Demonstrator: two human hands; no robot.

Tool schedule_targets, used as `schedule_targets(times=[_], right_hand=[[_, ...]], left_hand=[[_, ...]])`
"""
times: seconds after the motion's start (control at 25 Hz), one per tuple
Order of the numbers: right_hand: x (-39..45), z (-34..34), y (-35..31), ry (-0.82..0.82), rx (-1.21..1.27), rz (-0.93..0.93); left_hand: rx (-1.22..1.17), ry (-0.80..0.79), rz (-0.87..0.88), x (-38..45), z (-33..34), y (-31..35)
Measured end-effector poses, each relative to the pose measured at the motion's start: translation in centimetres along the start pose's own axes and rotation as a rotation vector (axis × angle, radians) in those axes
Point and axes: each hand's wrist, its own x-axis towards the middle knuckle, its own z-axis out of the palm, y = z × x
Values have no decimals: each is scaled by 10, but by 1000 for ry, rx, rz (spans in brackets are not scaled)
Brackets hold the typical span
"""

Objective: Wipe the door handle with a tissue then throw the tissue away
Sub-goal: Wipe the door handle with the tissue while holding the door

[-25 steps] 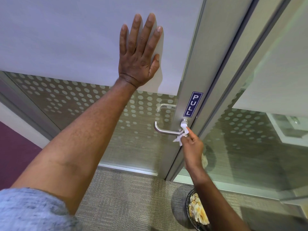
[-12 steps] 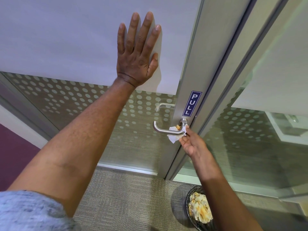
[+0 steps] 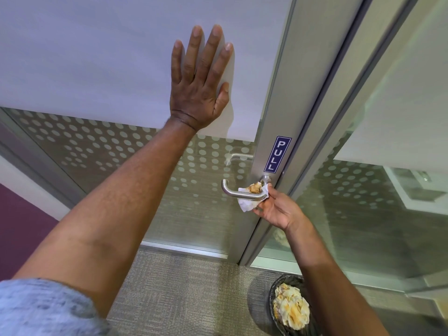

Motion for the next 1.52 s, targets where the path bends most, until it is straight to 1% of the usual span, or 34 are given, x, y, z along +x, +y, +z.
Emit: schedule_targets(times=[0.08,0.2,0.28,0.32,0.36,0.4,0.44,0.48,0.56,0.6,0.64,0.72,0.8,0.96,1.0,1.04,1.08,1.2,1.24,1.28,1.36,1.44,1.48,1.52], right_hand=[[1,4,1,111,-137,-85],[-2,12,0,349,-486,-290],[-6,17,-5,453,-707,-334],[-6,19,-7,482,-803,-341],[-3,19,-7,488,-841,-349],[-1,20,-7,477,-814,-339],[1,21,-5,444,-713,-302],[2,21,-4,389,-556,-243],[0,24,-2,207,-97,-61],[-3,25,-1,125,126,2],[-4,25,1,62,298,28],[-2,22,11,4,458,-33],[3,19,22,-26,505,-89],[11,21,27,-76,519,-75],[11,23,26,-54,511,-90],[12,25,25,1,461,-124],[11,28,24,96,364,-163],[5,43,26,362,-120,-247],[1,50,25,402,-199,-255],[-1,53,22,421,-193,-238],[0,49,13,371,-26,-180],[4,36,12,178,258,-91],[5,29,15,64,379,-80],[7,24,20,-15,466,-92]], left_hand=[[-2,3,1,0,0,1],[0,-2,0,0,0,0],[-6,2,-2,0,0,0],[-6,5,-1,0,0,-1],[-5,7,0,0,0,0],[-4,7,0,-1,0,0],[-4,5,0,0,0,0],[-4,4,0,0,0,0],[-5,0,2,0,0,-1],[-5,0,1,0,-1,0],[-6,2,0,0,-1,0],[-12,0,1,0,-1,1],[-9,-4,4,0,-2,0],[-6,-13,2,0,-4,0],[-7,-14,2,1,-4,1],[-11,-14,3,1,-4,1],[-14,-12,6,0,-4,1],[-10,-5,8,0,-3,1],[-13,-6,9,0,-3,1],[-15,-11,10,0,-2,1],[-13,-4,11,1,-3,2],[-21,-3,7,1,-3,0],[-22,-7,4,1,-3,0],[-18,-10,3,0,-4,1]])
